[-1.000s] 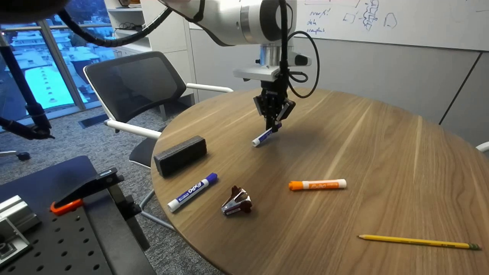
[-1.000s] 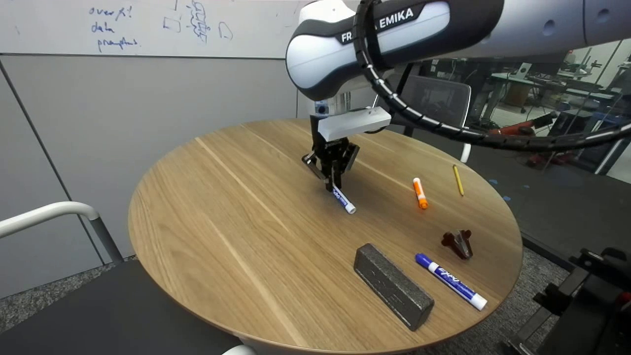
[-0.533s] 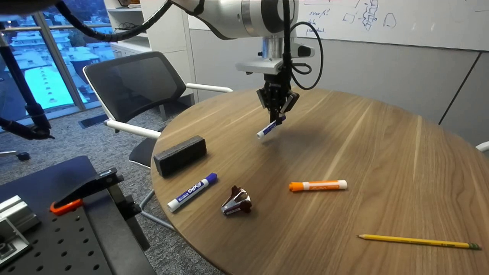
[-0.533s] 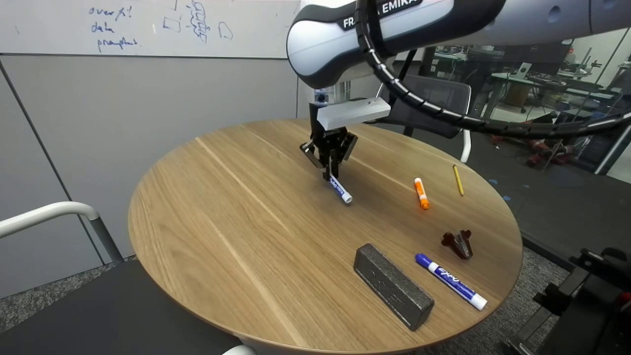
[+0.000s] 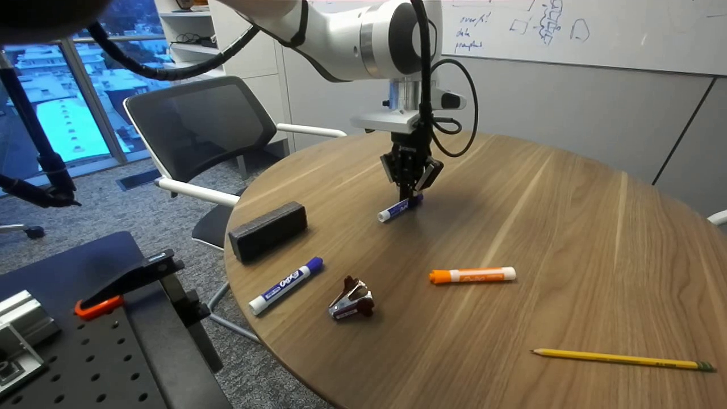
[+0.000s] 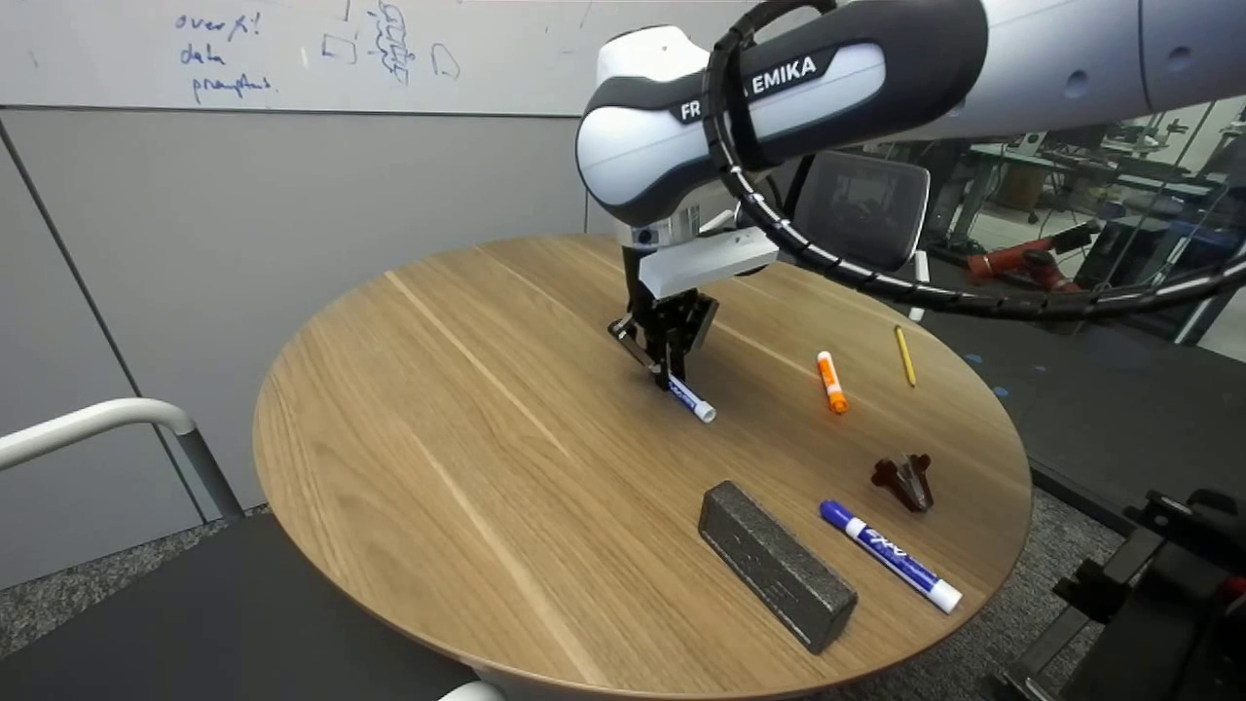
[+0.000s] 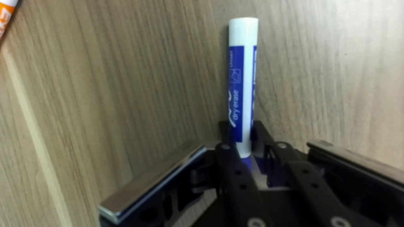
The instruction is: Move the marker to the left
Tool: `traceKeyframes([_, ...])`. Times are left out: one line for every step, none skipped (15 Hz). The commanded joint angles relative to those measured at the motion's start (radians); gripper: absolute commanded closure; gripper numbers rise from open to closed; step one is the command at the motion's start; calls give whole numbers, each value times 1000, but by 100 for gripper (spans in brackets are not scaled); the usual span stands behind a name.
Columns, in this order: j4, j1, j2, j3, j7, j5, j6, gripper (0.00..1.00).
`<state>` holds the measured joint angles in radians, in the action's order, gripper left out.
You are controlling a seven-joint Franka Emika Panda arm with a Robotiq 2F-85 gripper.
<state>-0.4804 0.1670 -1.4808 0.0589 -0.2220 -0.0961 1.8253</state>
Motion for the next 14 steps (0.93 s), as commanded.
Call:
traceKeyframes([54, 7, -56, 10, -5, -8, -12, 55])
traceKeyframes([39, 9, -39, 13, 9, -15, -16, 54])
traceKeyframes([37, 10, -20, 10, 29, -16, -37, 49])
traceKeyframes([54, 9, -12, 6, 51, -15, -83, 41])
traceKeyframes([100, 1, -13, -7, 95, -6, -152, 34])
traceKeyframes([97, -4, 7, -17, 129, 2, -191, 26])
traceKeyframes([15, -4, 73, -19, 165, 1, -199, 20])
traceKeyframes([19, -2, 92, -10, 201, -11, -253, 13])
traceKeyframes([37, 2, 38, -3, 130, -8, -172, 30])
traceKeyframes([36, 1, 58, -4, 155, -9, -205, 23])
traceKeyframes([34, 0, 73, -4, 167, -9, -224, 15])
traceKeyframes([31, 0, 82, -5, 175, -10, -232, 13])
traceKeyframes([28, 0, 85, -5, 177, -10, -233, 13])
traceKeyframes([25, -1, 85, -5, 178, -10, -233, 13])
